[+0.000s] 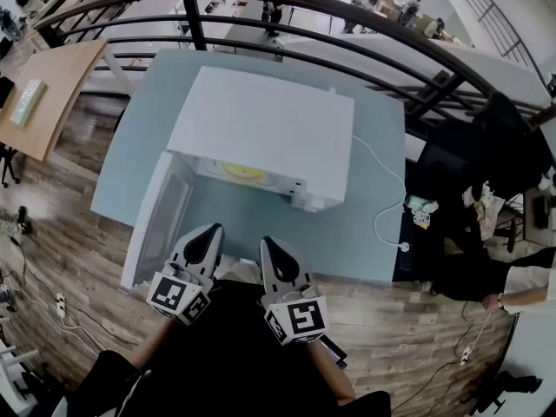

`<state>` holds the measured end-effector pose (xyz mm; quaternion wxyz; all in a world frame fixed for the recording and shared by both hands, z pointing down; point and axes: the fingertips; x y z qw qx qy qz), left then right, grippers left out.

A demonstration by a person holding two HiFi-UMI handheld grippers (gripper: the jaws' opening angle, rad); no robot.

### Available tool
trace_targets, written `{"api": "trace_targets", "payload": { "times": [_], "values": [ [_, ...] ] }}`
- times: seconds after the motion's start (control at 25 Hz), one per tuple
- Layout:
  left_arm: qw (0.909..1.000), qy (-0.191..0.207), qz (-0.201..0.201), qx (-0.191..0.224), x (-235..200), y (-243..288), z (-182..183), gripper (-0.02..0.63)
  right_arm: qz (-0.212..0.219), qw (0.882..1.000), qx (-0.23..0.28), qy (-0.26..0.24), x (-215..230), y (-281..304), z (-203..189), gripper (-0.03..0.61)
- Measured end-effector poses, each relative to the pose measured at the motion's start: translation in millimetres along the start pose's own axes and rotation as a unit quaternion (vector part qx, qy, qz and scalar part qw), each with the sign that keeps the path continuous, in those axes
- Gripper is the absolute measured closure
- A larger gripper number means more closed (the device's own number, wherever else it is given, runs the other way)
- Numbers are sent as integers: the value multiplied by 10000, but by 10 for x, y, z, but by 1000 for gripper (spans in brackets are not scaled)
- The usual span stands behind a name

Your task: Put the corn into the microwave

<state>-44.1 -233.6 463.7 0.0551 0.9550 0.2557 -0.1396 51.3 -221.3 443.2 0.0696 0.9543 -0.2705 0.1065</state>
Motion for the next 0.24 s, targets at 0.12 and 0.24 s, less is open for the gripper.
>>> {"api": "trace_targets", "payload": {
  "times": [0.12,0.24],
  "values": [
    [10000,4,28,27,-27,-30,-70,612,4,10000,-21,-5,4,6,-17,569],
    [10000,26,3,17,-9,-17,-65,612,-8,10000,-22,5,16,15,-26,569]
  ]
}}
Point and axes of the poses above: the fingertips, and each gripper's own axes: y forward along the fingers, x to its right, z out of its top, and after that the axes turned 7 degrees about x, right-handed
